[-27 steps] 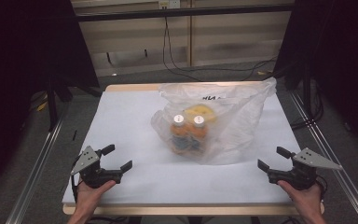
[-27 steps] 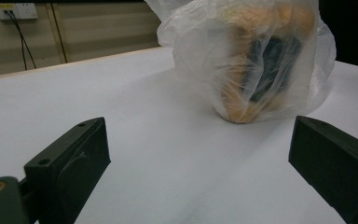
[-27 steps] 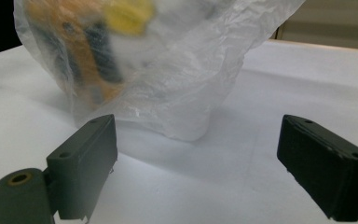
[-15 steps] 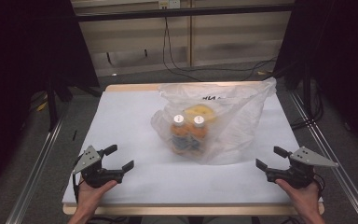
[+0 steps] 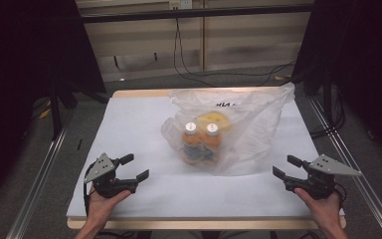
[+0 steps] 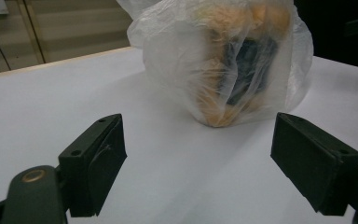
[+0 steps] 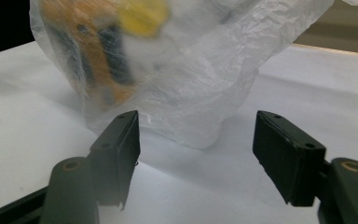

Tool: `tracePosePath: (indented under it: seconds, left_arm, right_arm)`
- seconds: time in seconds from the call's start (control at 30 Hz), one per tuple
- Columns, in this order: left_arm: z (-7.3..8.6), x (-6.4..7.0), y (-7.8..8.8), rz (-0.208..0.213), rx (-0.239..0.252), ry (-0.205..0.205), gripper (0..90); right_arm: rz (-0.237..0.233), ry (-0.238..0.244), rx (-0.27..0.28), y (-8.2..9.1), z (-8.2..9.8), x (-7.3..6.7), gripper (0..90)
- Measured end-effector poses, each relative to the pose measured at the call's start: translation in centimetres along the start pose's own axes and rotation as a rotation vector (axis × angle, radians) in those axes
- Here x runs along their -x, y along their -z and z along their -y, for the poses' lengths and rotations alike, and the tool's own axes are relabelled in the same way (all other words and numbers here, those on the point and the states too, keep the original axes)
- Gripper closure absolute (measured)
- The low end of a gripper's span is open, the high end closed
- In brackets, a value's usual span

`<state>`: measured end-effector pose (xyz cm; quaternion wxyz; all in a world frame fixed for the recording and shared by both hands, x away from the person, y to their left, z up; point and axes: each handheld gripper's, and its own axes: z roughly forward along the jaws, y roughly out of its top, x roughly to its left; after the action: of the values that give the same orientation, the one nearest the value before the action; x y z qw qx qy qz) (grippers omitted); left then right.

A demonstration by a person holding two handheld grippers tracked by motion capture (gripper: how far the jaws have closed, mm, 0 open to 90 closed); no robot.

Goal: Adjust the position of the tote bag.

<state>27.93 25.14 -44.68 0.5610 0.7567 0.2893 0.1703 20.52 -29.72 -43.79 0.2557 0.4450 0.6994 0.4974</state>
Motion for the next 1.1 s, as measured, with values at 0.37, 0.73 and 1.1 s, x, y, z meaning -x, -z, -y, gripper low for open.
tracePosePath:
  seconds: [0.37, 0.73, 1.1]
  left_arm:
    - [-1.7, -0.2, -0.5, 0.020, 0.012, -0.025, 27.4]
    - [-3.9, -1.6, -2.4, 0.005, 0.008, -0.022, 37.3]
    - [-5.5, -2.2, -4.1, 0.074, 0.003, 0.003, 40.7]
  right_arm:
    - [-0.031, 0.028, -0.019, -0.9, -1.0, 0.3, 45.1]
    - [-0.028, 0.038, -0.022, -1.5, -2.8, 1.2, 46.3]
    - [-0.023, 0.053, -0.005, -2.5, -5.0, 2.3, 48.6]
